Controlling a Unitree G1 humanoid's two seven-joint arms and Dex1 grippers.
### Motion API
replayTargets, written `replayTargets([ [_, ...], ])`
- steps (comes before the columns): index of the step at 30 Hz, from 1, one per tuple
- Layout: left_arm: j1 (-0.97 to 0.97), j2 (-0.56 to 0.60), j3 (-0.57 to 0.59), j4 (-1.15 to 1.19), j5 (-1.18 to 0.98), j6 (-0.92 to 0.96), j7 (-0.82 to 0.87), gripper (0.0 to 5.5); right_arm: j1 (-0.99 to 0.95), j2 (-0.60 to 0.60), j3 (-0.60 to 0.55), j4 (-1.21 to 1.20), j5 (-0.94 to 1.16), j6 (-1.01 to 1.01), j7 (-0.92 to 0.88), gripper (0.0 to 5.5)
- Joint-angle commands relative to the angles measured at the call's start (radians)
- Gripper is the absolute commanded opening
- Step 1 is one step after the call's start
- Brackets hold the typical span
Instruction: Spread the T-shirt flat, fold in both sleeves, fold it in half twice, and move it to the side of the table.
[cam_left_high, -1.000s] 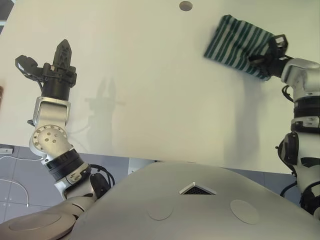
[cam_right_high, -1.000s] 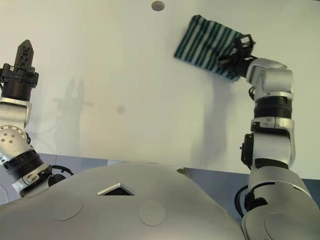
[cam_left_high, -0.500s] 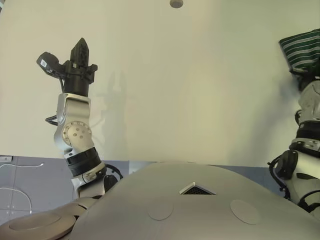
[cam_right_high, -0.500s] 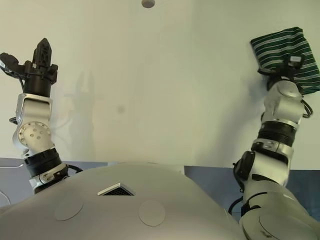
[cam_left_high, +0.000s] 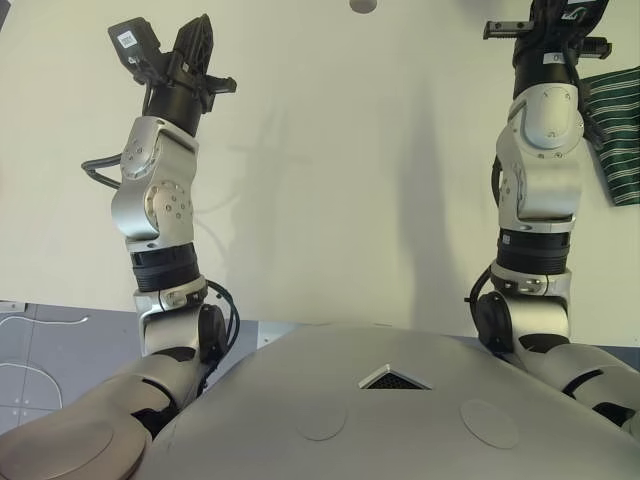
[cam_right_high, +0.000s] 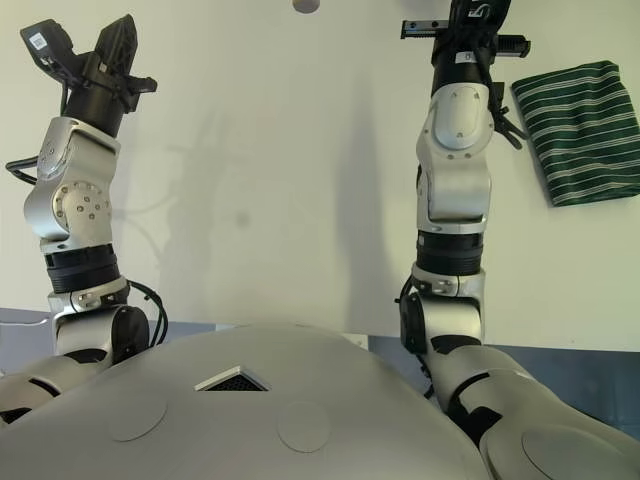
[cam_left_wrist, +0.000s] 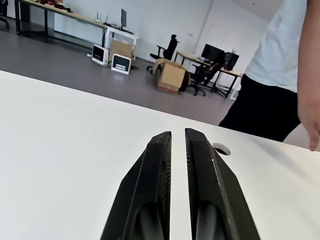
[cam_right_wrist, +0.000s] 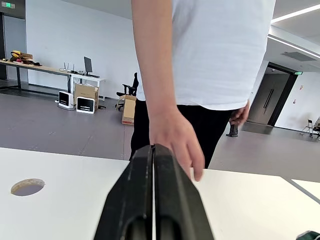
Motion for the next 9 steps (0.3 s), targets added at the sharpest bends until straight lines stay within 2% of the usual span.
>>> replayTargets([
  [1,-0.062,0.006,0.004,0.065,0.024,0.044,0.027,0.01,0.057,0.047,-0.018,-0.034,-0.004,-0.002,-0.029,0.00],
  [5,-0.154,-0.006,0.041,0.141,0.024,0.149,0.119,0.01,0.127,0.099,-0.021,-0.058,-0.015,-0.017,-0.055,0.00],
  [9,-0.143,-0.009,0.068,0.125,-0.003,0.205,0.131,0.01,0.146,0.090,-0.016,-0.049,-0.019,-0.019,-0.024,0.00],
])
